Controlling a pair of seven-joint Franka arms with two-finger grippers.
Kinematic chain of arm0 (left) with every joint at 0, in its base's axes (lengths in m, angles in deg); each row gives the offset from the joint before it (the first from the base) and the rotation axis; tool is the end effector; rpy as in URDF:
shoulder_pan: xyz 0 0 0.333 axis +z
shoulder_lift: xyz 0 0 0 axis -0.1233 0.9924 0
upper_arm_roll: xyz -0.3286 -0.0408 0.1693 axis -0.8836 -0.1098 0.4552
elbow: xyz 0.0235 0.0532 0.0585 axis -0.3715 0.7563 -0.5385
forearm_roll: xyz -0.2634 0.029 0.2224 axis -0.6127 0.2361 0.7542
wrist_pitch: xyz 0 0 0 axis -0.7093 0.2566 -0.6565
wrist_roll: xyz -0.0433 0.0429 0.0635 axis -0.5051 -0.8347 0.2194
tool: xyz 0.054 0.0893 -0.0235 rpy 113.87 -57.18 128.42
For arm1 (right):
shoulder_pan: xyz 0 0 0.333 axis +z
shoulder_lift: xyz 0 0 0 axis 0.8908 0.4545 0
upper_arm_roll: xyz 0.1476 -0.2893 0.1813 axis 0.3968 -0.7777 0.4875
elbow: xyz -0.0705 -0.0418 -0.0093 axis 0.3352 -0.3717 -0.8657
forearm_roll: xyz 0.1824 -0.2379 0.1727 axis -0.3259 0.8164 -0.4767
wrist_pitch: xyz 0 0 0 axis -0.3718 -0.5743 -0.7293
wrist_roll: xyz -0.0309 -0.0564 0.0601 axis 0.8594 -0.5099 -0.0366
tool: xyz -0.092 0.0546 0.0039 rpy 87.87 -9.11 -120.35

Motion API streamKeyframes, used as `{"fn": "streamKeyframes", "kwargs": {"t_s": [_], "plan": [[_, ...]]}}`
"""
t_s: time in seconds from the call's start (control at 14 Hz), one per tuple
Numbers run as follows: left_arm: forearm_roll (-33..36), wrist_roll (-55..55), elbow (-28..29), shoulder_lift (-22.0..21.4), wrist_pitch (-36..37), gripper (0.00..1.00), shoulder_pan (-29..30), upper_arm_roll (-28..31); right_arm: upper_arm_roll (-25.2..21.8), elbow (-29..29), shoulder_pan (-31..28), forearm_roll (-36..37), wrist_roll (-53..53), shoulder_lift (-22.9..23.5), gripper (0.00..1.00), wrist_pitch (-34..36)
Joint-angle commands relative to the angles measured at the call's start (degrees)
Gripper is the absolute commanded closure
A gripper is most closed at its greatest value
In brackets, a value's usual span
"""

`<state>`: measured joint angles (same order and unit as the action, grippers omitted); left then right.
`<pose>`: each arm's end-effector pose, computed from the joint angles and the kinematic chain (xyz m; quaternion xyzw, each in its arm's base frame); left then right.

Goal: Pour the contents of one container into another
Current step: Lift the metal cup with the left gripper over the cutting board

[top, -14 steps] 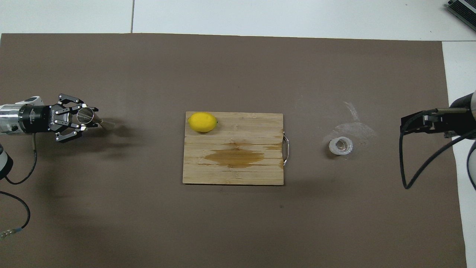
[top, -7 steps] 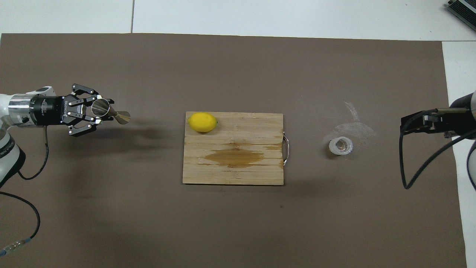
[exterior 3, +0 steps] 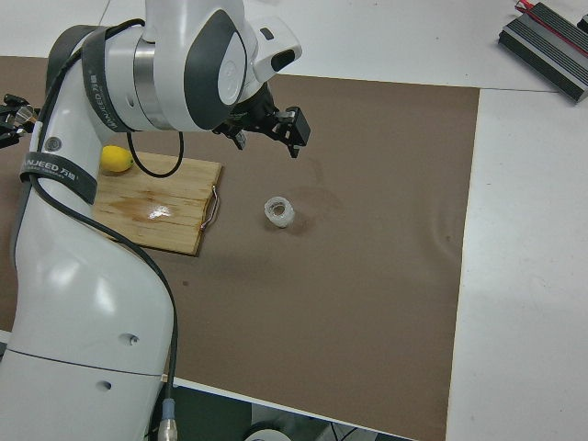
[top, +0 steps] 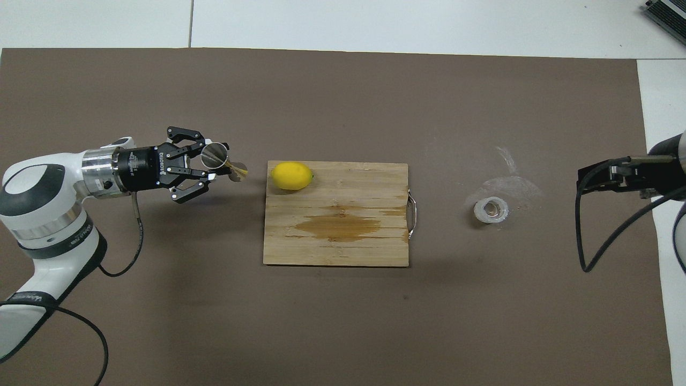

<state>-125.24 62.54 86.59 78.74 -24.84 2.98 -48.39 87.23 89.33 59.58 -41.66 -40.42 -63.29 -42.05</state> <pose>0.5550 -0.0939 0.4345 0.4725 0.5529 -0.4783 0.4922 0.4883 0.0080 0.6712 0.9986 -0.0445 -0.0182 0.0228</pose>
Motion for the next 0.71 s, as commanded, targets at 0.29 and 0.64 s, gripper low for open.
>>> {"fn": "streamKeyframes", "kwargs": {"t_s": [0.29,0.64], "plan": [[-12.1,-0.5,5.8,-6.0,-12.2,1.0,-13.1,1.0,0.4,0.8,-1.0,-1.3,1.6,-1.0,0.0,0.3],[-20.7,-8.9,9.2,-5.6,-16.4,1.0,-19.8,1.0,0.4,0.8,-1.0,-1.2,1.6,-1.0,0.0,0.3]]}}
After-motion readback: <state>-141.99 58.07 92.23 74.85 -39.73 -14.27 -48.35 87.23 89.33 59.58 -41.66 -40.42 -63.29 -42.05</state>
